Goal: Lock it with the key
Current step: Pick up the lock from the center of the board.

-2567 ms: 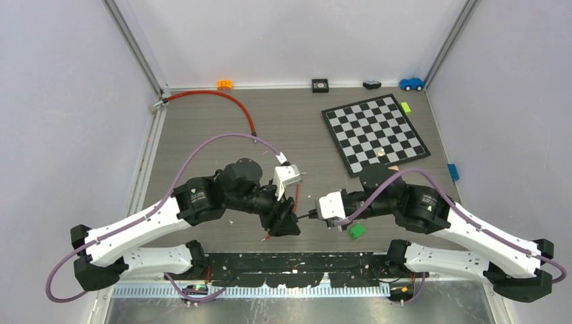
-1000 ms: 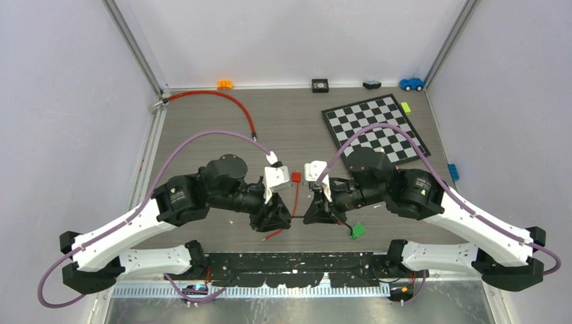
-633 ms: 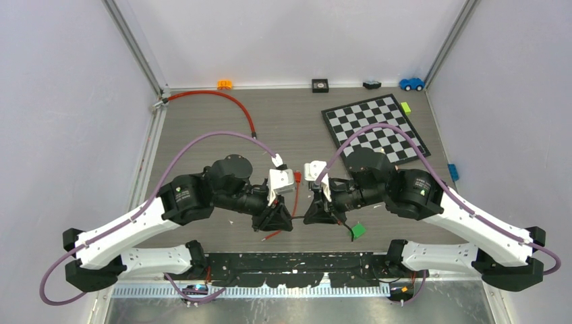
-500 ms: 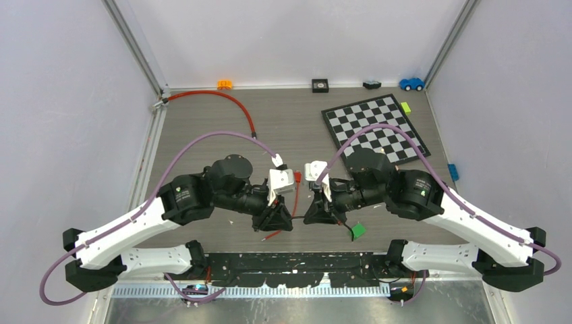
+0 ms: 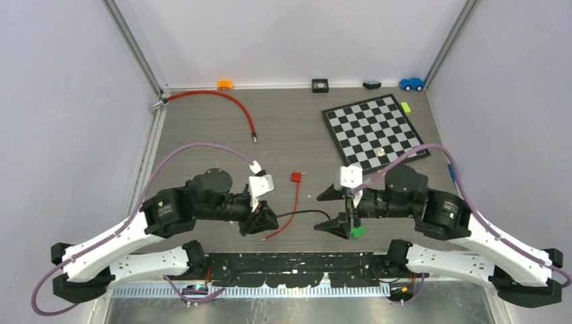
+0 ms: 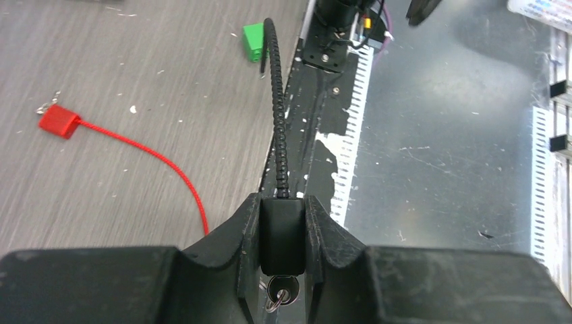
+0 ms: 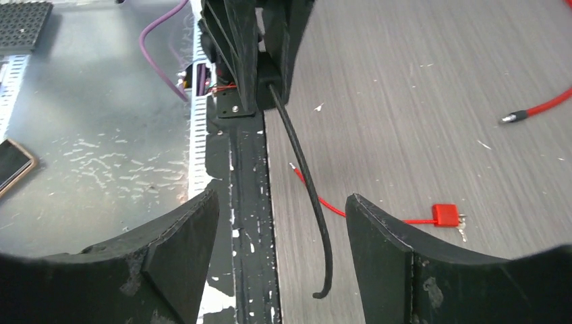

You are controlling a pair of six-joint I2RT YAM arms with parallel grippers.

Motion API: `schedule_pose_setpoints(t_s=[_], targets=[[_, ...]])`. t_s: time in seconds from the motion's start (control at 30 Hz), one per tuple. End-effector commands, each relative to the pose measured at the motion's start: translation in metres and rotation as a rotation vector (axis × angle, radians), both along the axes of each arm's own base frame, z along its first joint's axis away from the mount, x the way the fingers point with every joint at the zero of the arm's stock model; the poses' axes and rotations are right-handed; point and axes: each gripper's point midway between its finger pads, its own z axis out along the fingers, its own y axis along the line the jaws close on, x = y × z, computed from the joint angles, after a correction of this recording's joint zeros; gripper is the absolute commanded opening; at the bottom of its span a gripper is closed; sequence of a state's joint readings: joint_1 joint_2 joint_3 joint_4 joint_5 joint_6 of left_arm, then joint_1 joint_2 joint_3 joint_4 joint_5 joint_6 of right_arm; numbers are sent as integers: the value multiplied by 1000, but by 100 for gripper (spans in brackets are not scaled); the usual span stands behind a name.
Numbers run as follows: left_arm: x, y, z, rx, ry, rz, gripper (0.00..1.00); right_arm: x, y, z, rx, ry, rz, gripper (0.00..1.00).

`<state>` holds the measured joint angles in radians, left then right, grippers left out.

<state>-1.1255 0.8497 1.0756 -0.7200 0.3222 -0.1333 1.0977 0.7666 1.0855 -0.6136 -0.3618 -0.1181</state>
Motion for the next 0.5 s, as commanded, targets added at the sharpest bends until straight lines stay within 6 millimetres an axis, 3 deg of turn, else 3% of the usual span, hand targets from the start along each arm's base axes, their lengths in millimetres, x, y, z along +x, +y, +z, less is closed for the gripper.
schedule_pose_setpoints(t_s=[0.0, 0.2, 0.47], targets=[[20, 15, 22, -104, -89, 146, 0, 16, -7, 13, 87, -70, -102, 74], [32, 37, 22, -166, -136, 273, 0, 39, -15, -19, 29, -153, -206, 74], [36, 47, 25, -212, -171, 315, 0, 84, -7, -32, 109, -205, -423, 74]])
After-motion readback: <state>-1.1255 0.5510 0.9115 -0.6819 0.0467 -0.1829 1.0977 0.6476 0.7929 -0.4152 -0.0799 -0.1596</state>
